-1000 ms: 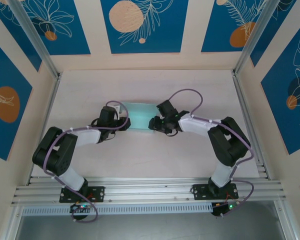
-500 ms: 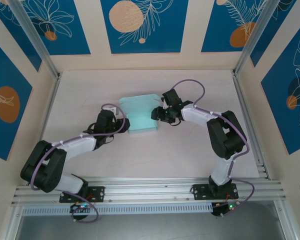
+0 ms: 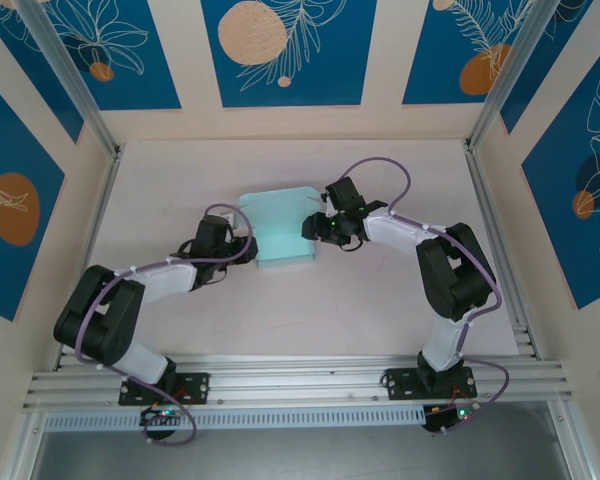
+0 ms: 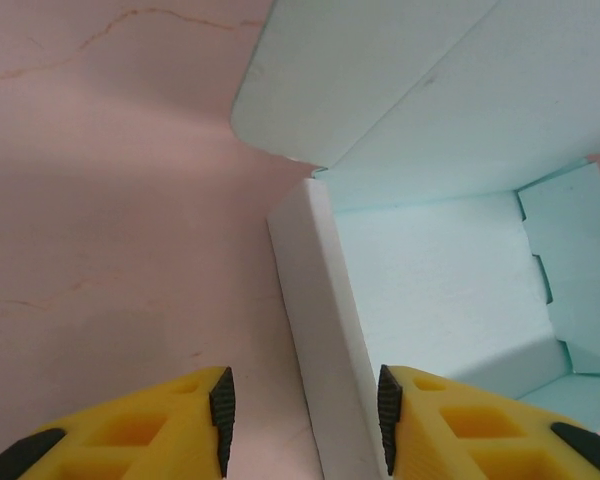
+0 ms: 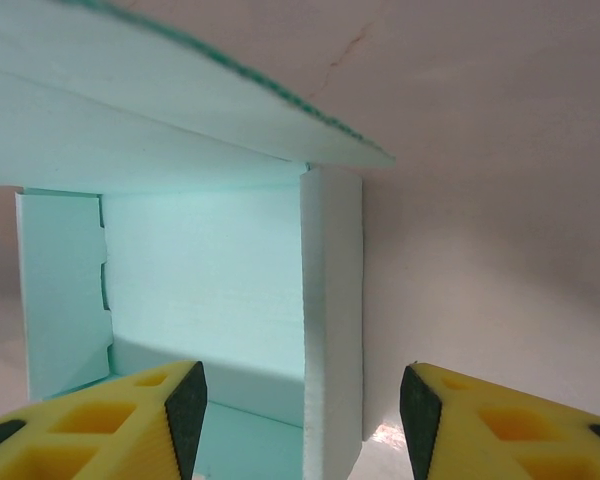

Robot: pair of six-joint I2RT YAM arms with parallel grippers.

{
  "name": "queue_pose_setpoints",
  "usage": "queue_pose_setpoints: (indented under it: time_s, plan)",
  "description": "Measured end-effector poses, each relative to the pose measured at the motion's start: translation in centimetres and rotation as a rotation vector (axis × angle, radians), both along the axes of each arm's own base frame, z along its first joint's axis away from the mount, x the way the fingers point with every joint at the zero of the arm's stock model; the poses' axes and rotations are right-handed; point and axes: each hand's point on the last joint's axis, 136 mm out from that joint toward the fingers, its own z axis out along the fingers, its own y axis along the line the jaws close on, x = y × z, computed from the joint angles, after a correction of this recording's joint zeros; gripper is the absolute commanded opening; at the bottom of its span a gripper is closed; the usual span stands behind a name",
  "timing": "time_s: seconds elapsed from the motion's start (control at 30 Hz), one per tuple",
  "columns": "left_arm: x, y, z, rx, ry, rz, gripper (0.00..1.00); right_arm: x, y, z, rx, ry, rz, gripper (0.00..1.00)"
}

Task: Fold the paper box

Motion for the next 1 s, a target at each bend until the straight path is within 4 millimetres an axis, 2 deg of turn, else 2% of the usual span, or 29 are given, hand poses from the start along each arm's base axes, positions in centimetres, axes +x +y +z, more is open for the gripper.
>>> queue_pose_setpoints:
  time_s: [0.17,0.43,0.7,0.83,1.0]
  plan:
    - [-0.2,-0.4,-0.8,-0.006,0.026,-0.020,0.42,0.0,0.0,0.0,0.001,0.001,0.001,0.56]
    - [-0.2,-0.7,-0.5,-0.024,0.017,-0.031,0.42,-0.1,0.1,-0.3,0.001,0.008,0.003,0.55]
    - [0.0,-0.7,0.9,-0.036,-0.014,-0.031,0.42,0.0,0.2,-0.2,0.002,0.008,0.009,0.53]
    - [-0.1,-0.8,0.7,-0.035,-0.009,-0.032,0.42,0.2,0.4,0.0,0.008,0.004,0.012,0.52]
    - [-0.3,-0.9,-0.6,-0.029,0.025,-0.039,0.41,0.2,0.6,-0.2,0.007,0.008,0.019,0.52]
